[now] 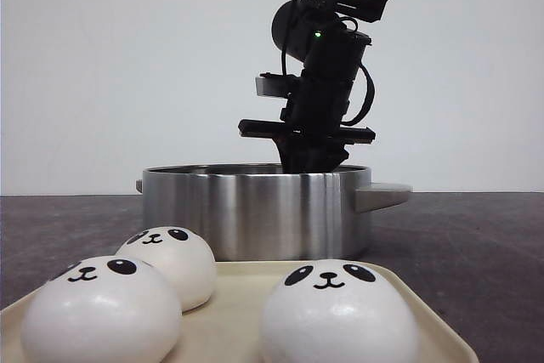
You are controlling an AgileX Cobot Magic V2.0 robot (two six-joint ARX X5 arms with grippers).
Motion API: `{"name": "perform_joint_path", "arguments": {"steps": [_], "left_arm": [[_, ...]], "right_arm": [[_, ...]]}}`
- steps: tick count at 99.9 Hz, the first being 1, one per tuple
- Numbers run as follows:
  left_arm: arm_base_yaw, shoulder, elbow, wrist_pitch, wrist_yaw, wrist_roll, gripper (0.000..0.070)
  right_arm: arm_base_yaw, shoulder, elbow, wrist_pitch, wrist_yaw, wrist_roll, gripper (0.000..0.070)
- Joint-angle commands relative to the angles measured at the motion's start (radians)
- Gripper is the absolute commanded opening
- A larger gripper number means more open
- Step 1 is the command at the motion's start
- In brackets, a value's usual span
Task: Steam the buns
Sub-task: 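Lower the bun into the pot, open the right gripper, withdraw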
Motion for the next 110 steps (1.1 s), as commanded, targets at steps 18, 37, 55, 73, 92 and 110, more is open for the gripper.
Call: {"name": "perform_joint_path", "arguments": {"steps": [18, 37, 55, 73, 92, 110], "left_arm": [[-0.003, 0.005, 0.017, 0.010, -0.006, 0.013, 0.0666], [-0.003, 0.005, 0.017, 0.010, -0.006, 0.013, 0.0666], [-0.003, 0.005, 0.017, 0.010, -0.006, 0.013, 0.0666], [-0.003, 0.005, 0.017, 0.006, -0.006, 0.013, 0.0666], [-0.003, 0.005, 0.017, 0.003, -0.006, 0.028, 0.0666], [-0.004, 0.016, 0.008, 0.020, 0.015, -0.013, 0.0667]], "right_arm": [[-0.005, 0.026, 0.017, -0.001, 0.004, -0.004, 0.0167], [-0.008, 0.026, 0.017, -0.018, 0.004, -0.003, 0.0469], [-0.008, 0.026, 0.017, -0.024, 0.004, 0.018, 0.0547], [-0.009, 0.026, 0.055, -0.076, 0.037, 0.027, 0.0564], [-0.006, 0.011, 0.145, -0.109, 0.045, 0.025, 0.0561], [0.013, -0.092, 0.228, -0.159, 0.021, 0.018, 0.0277]]}}
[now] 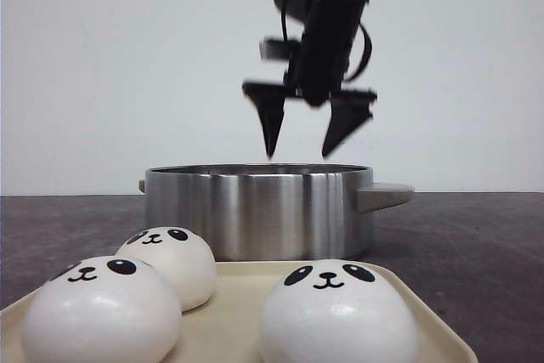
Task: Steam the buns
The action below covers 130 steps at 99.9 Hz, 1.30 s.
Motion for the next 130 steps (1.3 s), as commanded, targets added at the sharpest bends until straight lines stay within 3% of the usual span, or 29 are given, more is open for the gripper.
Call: {"name": "perform_joint_path", "arguments": {"steps": [1, 7, 24, 45, 58, 80, 106, 130], "left_arm": [[-0.004, 0.014, 0.007, 0.018, 0.019, -0.020, 0.0667], [-0.005, 0.026, -0.002, 0.026, 0.063, -0.037, 0.0667], [-0.032, 0.100, -0.040, 0.037, 0.110, -0.078, 0.0667], [-0.102, 0.279, -0.045, 0.064, 0.109, -0.107, 0.0666], [-0.153, 0.410, -0.045, 0.092, 0.109, -0.122, 0.0637], [-0.217, 0.624, -0.045, 0.133, 0.109, -0.099, 0.0625], [-0.274, 0.824, -0.045, 0.222, 0.105, -0.080, 0.0625], [-0.277, 0.934, -0.045, 0.333, 0.074, -0.080, 0.0625]], "right_arm": [[0.022, -0.074, 0.042, -0.006, -0.022, 0.005, 0.0219], [0.040, -0.141, 0.042, -0.012, -0.029, 0.005, 0.0000], [0.138, -0.365, 0.042, 0.010, 0.029, -0.023, 0.0007], [0.355, -0.619, 0.042, 0.033, 0.246, -0.129, 0.0006], [0.491, -0.733, 0.042, -0.008, 0.344, -0.136, 0.0006], [0.674, -0.867, 0.042, -0.156, 0.500, -0.039, 0.0007], [0.797, -0.929, 0.042, -0.360, 0.761, 0.076, 0.0006], [0.873, -0.929, 0.041, -0.488, 0.878, 0.194, 0.0006]]}}
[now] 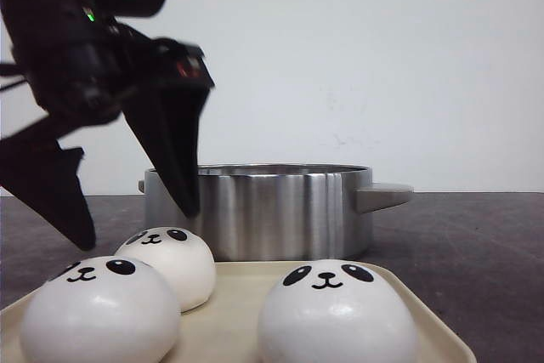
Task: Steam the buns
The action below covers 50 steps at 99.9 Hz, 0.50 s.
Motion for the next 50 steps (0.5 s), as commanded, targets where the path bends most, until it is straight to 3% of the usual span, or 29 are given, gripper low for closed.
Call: {"name": "perform_joint_path", "arguments": {"steps": [1, 37, 43, 50], "left_arm": [[-0.008, 0.030, 0.008, 0.026, -0.010, 0.008, 0.0625], [-0.010, 0.121, 0.008, 0.067, -0.030, 0.008, 0.0615], [-0.010, 0.133, 0.008, 0.064, -0.030, 0.008, 0.0515], [-0.011, 0.144, 0.008, 0.056, -0.030, 0.010, 0.0281]], "right_arm": [[0.032, 0.012, 0.023, -0.011, 0.028, 0.068, 0.0006], [0.145, 0.011, 0.023, -0.047, 0.170, 0.128, 0.0006], [0.151, 0.011, 0.023, -0.052, 0.179, 0.129, 0.0006], [0.153, 0.012, 0.023, -0.059, 0.179, 0.129, 0.0006]]}}
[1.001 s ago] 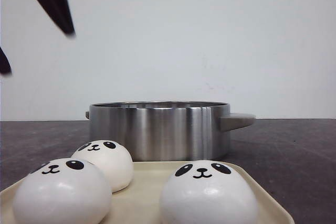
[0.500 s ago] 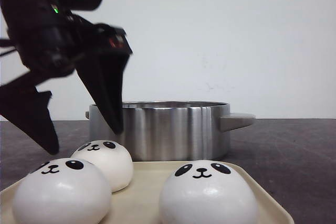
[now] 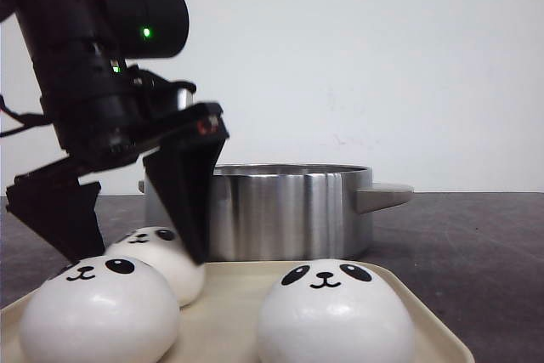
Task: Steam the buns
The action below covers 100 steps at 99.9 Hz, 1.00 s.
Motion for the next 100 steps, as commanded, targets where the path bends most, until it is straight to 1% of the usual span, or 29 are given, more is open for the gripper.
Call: {"name": "perform_joint_path", "arguments": {"steps": [1, 6, 8, 10, 21, 28, 35, 46, 53, 59, 70, 73, 76, 81, 92, 100], "left_arm": [[-0.007, 0.031, 0.008, -0.004, -0.002, 0.010, 0.0235], [-0.007, 0.032, 0.008, -0.008, -0.002, 0.027, 0.0000], [-0.007, 0.032, 0.008, -0.007, -0.002, 0.034, 0.0000], [-0.007, 0.031, 0.008, -0.005, -0.002, 0.039, 0.0016], [-0.006, 0.016, 0.016, -0.013, -0.002, 0.040, 0.0010], [-0.006, -0.011, 0.028, -0.022, -0.002, 0.044, 0.0010], [-0.010, -0.054, 0.044, -0.028, 0.004, 0.047, 0.0010], [-0.019, -0.146, 0.068, -0.032, 0.031, 0.048, 0.0010], [-0.025, -0.215, 0.082, -0.029, 0.029, 0.047, 0.0011], [-0.028, -0.272, 0.095, -0.010, -0.009, 0.037, 0.0010], [-0.025, -0.333, 0.128, 0.084, -0.144, 0.029, 0.0011], [-0.020, -0.333, 0.145, 0.106, -0.161, 0.035, 0.0011], [-0.010, -0.327, 0.164, 0.121, -0.160, 0.037, 0.0011], [0.008, -0.293, 0.207, 0.127, -0.135, 0.036, 0.0011], [0.034, -0.167, 0.330, 0.081, -0.079, 0.044, 0.0011], [0.039, -0.052, 0.428, 0.033, -0.083, 0.067, 0.0011]], "right_arm": [[0.018, 0.010, 0.023, -0.002, 0.006, 0.019, 0.0007], [0.018, 0.010, 0.023, -0.008, 0.007, 0.020, 0.0006], [0.018, 0.010, 0.023, -0.010, 0.008, 0.020, 0.0006], [0.018, 0.010, 0.023, -0.011, 0.008, 0.020, 0.0006], [0.018, 0.009, 0.023, -0.011, 0.015, 0.019, 0.0006], [0.018, 0.008, 0.023, -0.011, 0.040, 0.019, 0.0006], [0.018, -0.003, 0.023, -0.011, 0.064, 0.018, 0.0006], [0.018, -0.003, 0.023, -0.011, 0.064, 0.018, 0.0006], [0.018, -0.010, 0.023, -0.013, 0.064, 0.018, 0.0007], [0.018, -0.016, 0.023, -0.019, 0.064, 0.014, 0.0006], [0.018, -0.016, 0.023, -0.044, 0.064, 0.014, 0.0006], [0.018, -0.018, 0.023, -0.050, 0.064, 0.015, 0.0006], [0.018, -0.023, 0.023, -0.055, 0.064, 0.016, 0.0006], [0.018, -0.024, 0.023, -0.060, 0.064, 0.019, 0.0006], [0.018, -0.028, 0.023, -0.060, 0.064, 0.019, 0.0006], [0.018, -0.028, 0.023, -0.059, 0.064, 0.019, 0.0006]]}}
